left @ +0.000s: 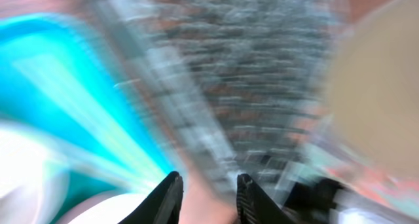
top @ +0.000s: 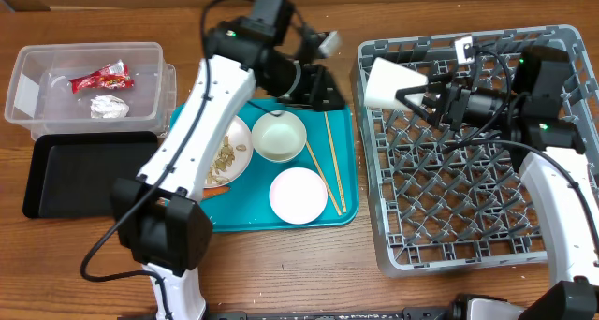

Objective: Sort waste into correct bins and load items into the dishwasher
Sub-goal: 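Place the cup upside down in the rack's right side with right gripper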

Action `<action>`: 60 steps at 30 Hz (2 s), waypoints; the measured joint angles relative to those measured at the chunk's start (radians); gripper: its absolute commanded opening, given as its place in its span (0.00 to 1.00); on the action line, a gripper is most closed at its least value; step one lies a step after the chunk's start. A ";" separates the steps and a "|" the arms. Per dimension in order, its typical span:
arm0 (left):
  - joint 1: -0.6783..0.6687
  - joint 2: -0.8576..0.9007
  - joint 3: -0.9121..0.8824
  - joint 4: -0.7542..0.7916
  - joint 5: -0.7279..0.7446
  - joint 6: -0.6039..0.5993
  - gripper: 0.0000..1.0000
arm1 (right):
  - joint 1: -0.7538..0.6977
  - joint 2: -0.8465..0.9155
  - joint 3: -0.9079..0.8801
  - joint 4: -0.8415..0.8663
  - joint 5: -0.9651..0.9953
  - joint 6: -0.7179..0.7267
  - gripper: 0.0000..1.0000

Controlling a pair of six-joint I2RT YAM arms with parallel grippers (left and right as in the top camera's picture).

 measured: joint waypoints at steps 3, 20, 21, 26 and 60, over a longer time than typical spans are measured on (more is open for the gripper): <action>0.058 -0.037 -0.003 -0.060 -0.200 0.000 0.31 | -0.062 -0.010 0.008 -0.122 0.130 0.018 0.27; 0.391 -0.286 -0.002 -0.323 -0.846 -0.245 0.36 | -0.476 -0.088 0.175 -0.784 1.143 0.097 0.27; 0.391 -0.286 -0.002 -0.323 -0.849 -0.249 0.37 | -0.486 -0.088 0.175 -0.790 1.176 0.109 0.27; 0.392 -0.286 -0.002 -0.323 -0.856 -0.270 0.37 | -0.509 -0.080 0.151 -0.797 1.291 0.164 0.33; 0.392 -0.286 -0.002 -0.319 -0.846 -0.274 0.59 | -0.509 0.039 0.081 -0.788 1.210 0.197 0.79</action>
